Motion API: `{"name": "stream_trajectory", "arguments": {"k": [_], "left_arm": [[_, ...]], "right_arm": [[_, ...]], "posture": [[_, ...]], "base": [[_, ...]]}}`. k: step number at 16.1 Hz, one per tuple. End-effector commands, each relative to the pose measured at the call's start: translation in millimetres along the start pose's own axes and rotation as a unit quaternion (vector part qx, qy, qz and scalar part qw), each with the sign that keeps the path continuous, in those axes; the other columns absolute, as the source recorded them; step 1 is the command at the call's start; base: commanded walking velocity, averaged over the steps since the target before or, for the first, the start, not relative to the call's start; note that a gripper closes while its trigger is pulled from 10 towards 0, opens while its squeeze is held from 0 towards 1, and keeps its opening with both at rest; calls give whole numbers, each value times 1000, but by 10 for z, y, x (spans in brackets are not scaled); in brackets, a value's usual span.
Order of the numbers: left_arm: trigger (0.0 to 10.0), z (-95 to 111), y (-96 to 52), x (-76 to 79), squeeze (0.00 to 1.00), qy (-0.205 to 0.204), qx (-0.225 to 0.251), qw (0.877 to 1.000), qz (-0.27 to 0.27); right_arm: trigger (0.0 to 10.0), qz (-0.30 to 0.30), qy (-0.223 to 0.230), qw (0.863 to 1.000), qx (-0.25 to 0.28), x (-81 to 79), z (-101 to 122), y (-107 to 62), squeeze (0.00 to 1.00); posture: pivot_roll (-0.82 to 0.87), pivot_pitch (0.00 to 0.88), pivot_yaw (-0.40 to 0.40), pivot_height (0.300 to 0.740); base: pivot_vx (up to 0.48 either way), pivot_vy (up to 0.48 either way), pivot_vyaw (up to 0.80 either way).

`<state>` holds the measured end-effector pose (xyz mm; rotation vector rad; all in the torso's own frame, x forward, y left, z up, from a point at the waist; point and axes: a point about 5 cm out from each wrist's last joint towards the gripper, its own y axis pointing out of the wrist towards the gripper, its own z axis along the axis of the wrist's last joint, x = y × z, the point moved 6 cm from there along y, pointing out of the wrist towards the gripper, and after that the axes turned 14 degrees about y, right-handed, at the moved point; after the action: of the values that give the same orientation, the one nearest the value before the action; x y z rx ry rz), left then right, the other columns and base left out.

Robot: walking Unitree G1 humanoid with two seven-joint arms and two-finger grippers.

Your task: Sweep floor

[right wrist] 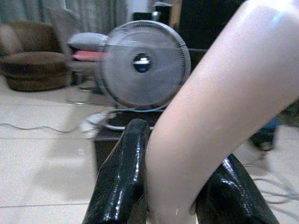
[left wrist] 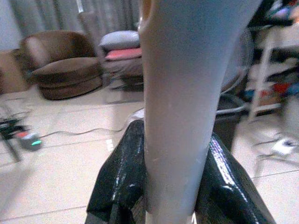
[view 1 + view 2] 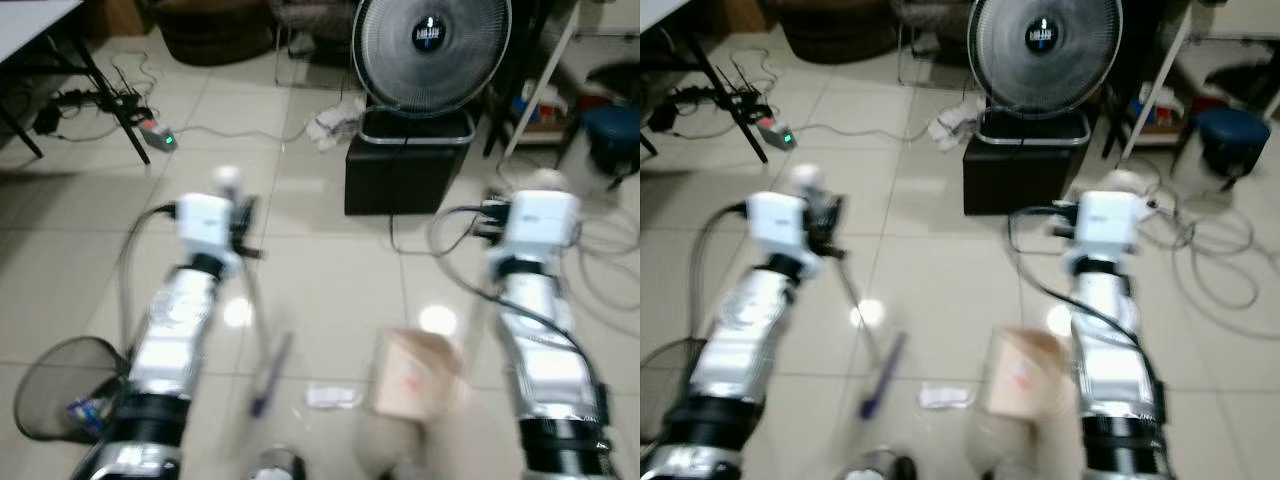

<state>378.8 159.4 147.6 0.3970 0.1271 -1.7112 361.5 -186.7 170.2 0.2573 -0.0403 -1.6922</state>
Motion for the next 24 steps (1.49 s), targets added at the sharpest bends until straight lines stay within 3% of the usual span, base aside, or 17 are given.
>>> {"name": "stream_trajectory", "arguments": {"k": [1, 8, 12, 16, 21, 24], "left_arm": [[10000, 63, 9, 5, 0, 6, 11, 1000, -1], [10000, 12, 34, -32, 0, 10, 10, 1000, 4], [10000, -23, 125, 72, 0, 5, 5, 1000, -10], [10000, -91, 163, 176, 0, -14, 6, 1000, -7], [10000, -201, 187, 361, 0, -10, -4, 1000, -14], [10000, -227, 226, 368, 0, -15, -10, 1000, 21]], "right_arm": [[10000, -16, -12, 1000, 13, 132, 51, 5, 0], [10000, -26, -20, 999, 20, 276, 26, 28, 0], [10000, 7, -66, 998, 16, 279, -76, 79, 0], [10000, 17, -73, 996, 42, 240, -89, 179, 0], [10000, 71, -70, 995, 24, -177, -380, 188, 0], [10000, 101, -59, 993, 9, -467, -575, 89, 0]], "posture": [[-13, 140, 71, 740], [-4, 203, 81, 740], [11, 270, 91, 740], [26, 313, 100, 740], [30, 339, 100, 740], [30, 337, 101, 740]], "base": [[0, 0, 0], [0, 0, 0], [0, 0, 0], [0, 0, 0], [0, 0, 0], [0, 0, 0]]}}
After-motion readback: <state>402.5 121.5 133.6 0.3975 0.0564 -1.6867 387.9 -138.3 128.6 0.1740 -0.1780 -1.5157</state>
